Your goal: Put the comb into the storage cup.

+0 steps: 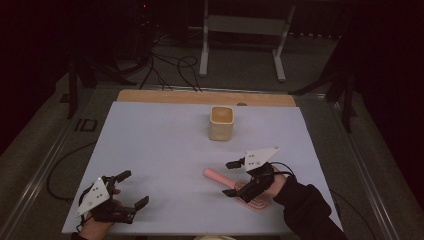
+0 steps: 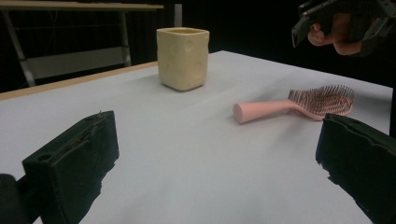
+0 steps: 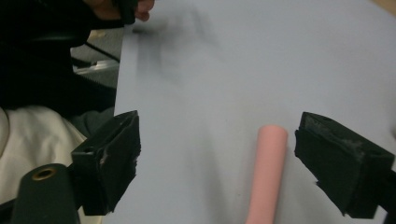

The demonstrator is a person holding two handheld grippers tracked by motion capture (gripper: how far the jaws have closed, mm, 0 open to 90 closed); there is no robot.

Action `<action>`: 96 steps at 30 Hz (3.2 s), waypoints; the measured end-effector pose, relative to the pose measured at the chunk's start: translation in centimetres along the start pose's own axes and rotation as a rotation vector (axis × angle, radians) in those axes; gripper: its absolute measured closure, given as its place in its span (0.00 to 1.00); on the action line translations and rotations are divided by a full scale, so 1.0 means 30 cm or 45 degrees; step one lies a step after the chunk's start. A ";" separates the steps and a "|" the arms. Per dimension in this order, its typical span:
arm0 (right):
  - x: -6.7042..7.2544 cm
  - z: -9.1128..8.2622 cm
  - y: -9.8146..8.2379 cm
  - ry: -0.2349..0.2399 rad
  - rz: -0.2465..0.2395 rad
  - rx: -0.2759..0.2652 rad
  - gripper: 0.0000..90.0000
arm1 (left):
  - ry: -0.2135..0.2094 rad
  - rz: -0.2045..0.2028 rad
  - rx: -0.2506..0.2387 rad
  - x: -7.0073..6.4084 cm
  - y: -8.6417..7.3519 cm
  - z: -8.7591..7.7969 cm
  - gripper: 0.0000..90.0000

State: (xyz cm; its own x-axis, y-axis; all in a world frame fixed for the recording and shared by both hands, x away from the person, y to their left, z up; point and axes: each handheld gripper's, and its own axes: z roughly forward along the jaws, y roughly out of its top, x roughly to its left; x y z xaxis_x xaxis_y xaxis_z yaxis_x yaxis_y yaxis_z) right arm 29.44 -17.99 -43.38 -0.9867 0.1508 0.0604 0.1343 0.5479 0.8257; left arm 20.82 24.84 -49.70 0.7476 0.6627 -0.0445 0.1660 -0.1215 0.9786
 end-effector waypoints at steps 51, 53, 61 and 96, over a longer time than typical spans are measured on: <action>-0.096 0.306 0.011 0.032 -0.191 0.589 1.00 | -0.005 -0.007 -0.002 0.003 -0.003 -0.001 0.00; -0.099 0.307 0.008 0.033 -0.193 0.596 1.00 | -0.004 -0.004 -0.002 0.003 -0.002 -0.001 0.00; -0.127 0.303 -0.013 0.001 -0.164 0.621 1.00 | -0.006 -0.007 -0.001 0.004 -0.003 -0.001 0.00; -0.305 0.051 -0.151 -0.281 0.128 0.629 1.00 | -0.007 -0.015 -0.002 0.005 -0.003 0.000 0.00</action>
State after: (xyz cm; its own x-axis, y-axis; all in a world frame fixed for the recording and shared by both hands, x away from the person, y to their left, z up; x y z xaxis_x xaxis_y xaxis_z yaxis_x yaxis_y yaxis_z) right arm 38.01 -20.59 -48.54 -0.9313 0.3622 -0.0379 0.3061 0.8351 0.4571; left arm 20.91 24.93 -49.80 0.7492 0.6599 -0.0571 0.1737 -0.1126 0.9783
